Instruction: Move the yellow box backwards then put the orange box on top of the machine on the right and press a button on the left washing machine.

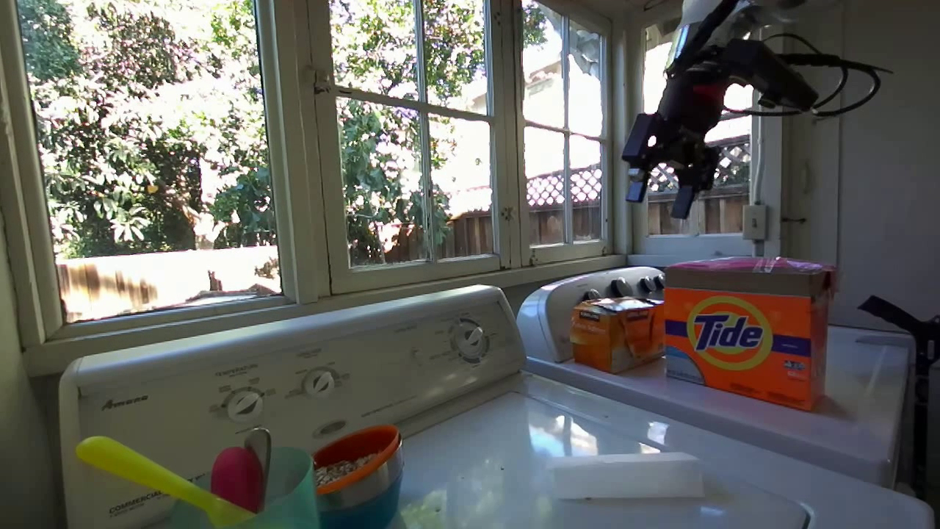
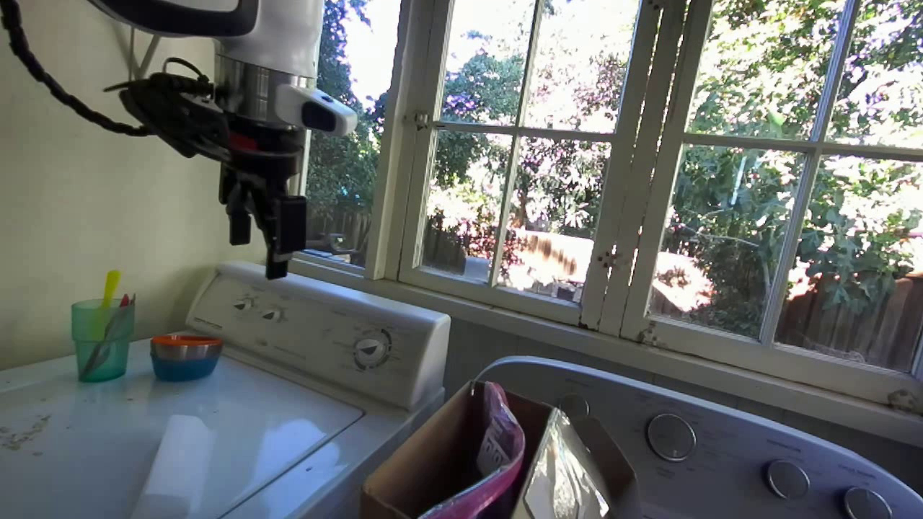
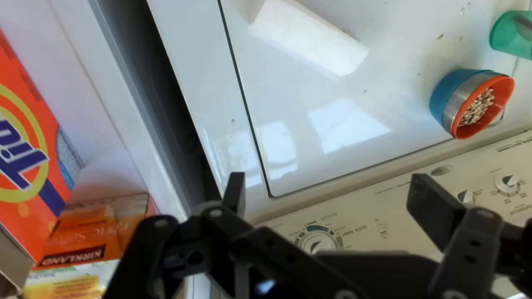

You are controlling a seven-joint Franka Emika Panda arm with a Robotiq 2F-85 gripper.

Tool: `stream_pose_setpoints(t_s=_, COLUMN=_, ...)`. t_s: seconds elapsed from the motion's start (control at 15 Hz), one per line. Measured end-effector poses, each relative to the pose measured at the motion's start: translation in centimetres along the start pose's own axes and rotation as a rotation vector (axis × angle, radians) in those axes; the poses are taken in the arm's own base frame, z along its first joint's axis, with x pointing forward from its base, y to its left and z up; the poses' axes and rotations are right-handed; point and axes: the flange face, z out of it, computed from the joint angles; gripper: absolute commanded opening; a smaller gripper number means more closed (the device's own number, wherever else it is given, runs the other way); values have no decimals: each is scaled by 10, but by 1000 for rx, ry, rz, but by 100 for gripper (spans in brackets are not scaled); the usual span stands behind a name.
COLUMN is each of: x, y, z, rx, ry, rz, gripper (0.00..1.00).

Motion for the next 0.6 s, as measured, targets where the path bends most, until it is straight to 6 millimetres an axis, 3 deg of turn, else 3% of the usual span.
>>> stream_pose_setpoints(t_s=0.13, x=24, y=-22, z=3, rx=2, ry=56, rz=-96, gripper=100)
stream_pose_setpoints(t_s=0.27, x=49, y=-57, z=11, rx=4, ry=101, rz=-203, gripper=100)
stream_pose_setpoints(t_s=0.47, x=79, y=-117, z=36, rx=14, ry=138, rz=-362, gripper=100)
stream_pose_setpoints(t_s=0.6, x=95, y=-144, z=57, rx=30, ry=147, rz=-409, gripper=100)
